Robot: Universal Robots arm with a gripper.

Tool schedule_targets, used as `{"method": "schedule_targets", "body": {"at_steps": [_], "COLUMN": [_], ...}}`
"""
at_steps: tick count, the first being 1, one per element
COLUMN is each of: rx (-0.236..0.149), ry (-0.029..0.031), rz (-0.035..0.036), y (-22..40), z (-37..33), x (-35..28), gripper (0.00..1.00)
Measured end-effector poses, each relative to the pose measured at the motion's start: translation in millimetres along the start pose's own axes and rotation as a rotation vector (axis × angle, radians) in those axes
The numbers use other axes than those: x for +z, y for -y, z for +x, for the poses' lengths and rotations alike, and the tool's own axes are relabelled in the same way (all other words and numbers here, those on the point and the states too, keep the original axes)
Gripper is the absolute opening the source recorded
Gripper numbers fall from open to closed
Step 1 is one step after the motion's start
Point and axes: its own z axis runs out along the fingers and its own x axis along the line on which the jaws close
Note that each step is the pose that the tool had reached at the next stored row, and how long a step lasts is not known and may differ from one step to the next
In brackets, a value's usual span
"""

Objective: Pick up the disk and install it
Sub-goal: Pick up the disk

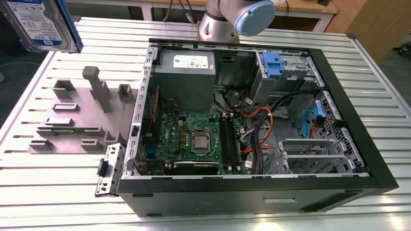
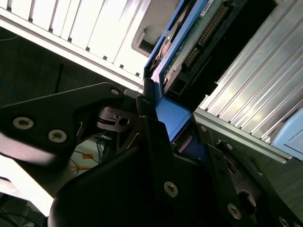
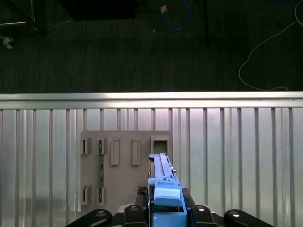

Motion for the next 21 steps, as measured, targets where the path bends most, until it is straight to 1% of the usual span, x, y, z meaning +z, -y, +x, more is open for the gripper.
{"method": "schedule_targets", "body": {"at_steps": [2, 6, 10, 14, 16, 21], "rx": [0.000, 0.000, 0.000, 0.000, 0.000, 0.000], "ry": [0.0000, 0.0000, -0.0001, 0.0000, 0.0000, 0.0000], "rz": [0.0001, 0.0002, 0.0000, 0.0001, 0.0002, 0.0002], "y": [0.0, -0.1, -0.1, -0.2, -0.2, -0.2], "z": [0.0, 0.0, 0.0, 0.0, 0.0, 0.0], "x": [-3.3, -12.1, -17.1, -23.9, -25.4, -25.5], "gripper": [0.36, 0.36, 0.36, 0.36, 0.36, 0.36]}}
